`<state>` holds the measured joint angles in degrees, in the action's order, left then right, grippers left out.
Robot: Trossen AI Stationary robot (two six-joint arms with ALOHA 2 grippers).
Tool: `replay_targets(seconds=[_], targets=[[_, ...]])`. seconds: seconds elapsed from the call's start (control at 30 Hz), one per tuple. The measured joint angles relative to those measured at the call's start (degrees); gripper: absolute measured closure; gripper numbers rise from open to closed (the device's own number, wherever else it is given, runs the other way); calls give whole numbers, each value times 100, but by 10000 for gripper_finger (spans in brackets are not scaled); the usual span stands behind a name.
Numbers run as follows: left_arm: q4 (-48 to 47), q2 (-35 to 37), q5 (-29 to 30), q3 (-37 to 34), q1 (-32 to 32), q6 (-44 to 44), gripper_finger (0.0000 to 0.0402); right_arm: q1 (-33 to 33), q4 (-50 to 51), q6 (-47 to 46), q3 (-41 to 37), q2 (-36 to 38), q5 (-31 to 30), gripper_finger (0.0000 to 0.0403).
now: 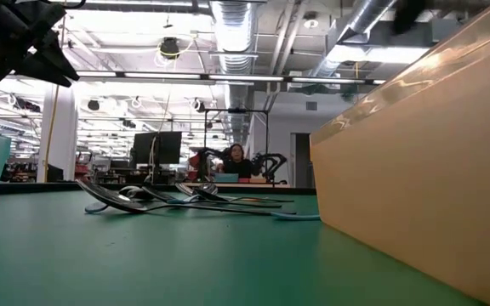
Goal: Sort silverware by color (type)
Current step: Put the blue spoon into the pink bin
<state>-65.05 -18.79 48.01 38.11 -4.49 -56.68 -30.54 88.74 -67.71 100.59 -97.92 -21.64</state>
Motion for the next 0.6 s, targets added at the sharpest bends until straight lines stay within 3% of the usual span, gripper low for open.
replay_targets(seconds=[0.1, 0.33, 0.6], targets=[[0, -2, -3, 0, 2, -1, 296, -450, 107, -1002, -238, 168, 243, 393], [-33, -3, -116, 0, 2, -1, 296, -1254, 151, -1963, -796, 671, 601, 392], [18, -4, 168, 0, 2, -5, 296, -2357, 125, -3752, -1352, 993, 1220, 392]])
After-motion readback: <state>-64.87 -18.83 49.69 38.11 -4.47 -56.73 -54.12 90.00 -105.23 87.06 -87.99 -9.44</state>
